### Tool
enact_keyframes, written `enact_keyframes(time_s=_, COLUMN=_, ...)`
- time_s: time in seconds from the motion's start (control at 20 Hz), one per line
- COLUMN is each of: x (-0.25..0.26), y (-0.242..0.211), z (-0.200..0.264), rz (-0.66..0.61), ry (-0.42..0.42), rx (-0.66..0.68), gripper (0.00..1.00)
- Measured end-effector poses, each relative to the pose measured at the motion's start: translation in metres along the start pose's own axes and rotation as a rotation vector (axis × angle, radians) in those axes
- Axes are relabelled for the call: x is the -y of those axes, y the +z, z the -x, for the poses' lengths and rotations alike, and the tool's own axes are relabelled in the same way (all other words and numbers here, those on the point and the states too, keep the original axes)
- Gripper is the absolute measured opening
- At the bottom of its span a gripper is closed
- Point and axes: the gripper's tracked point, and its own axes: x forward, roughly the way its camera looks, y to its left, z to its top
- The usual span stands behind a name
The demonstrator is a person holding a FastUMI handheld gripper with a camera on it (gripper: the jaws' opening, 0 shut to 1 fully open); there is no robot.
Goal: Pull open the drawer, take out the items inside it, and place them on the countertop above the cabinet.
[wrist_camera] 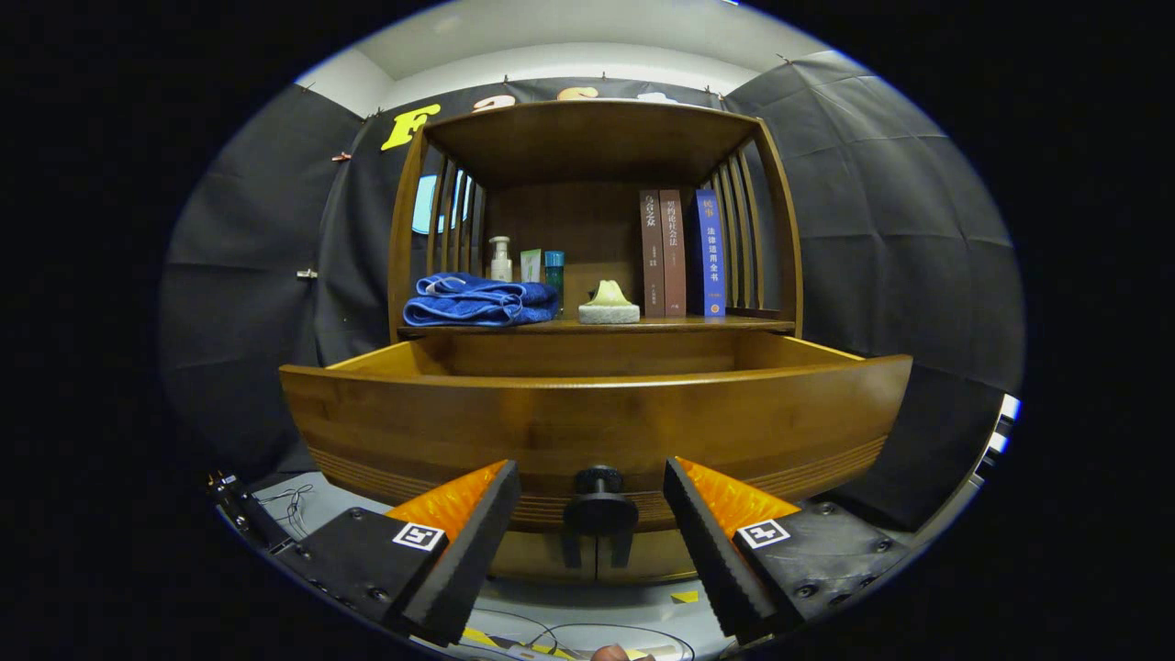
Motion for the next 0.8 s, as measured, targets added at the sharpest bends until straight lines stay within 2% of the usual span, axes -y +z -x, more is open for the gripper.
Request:
enact_keyframes(time_s=0.2, x=0.001, y=-0.009, z=-0.009, rz=-0.024, ry=-0.005, rx=-0.017, gripper=1.0)
enact_keyframes(time_s=0.5, x=0.0, y=-0.006, z=-0.011, rz=0.009, ry=-0.007, rx=0.043, gripper=1.0)
enact_keyframes(time_s=0.8, x=0.0, y=-0.003, z=-0.015, rz=0.035, ry=-0.013, rx=0.046, gripper=1.0)
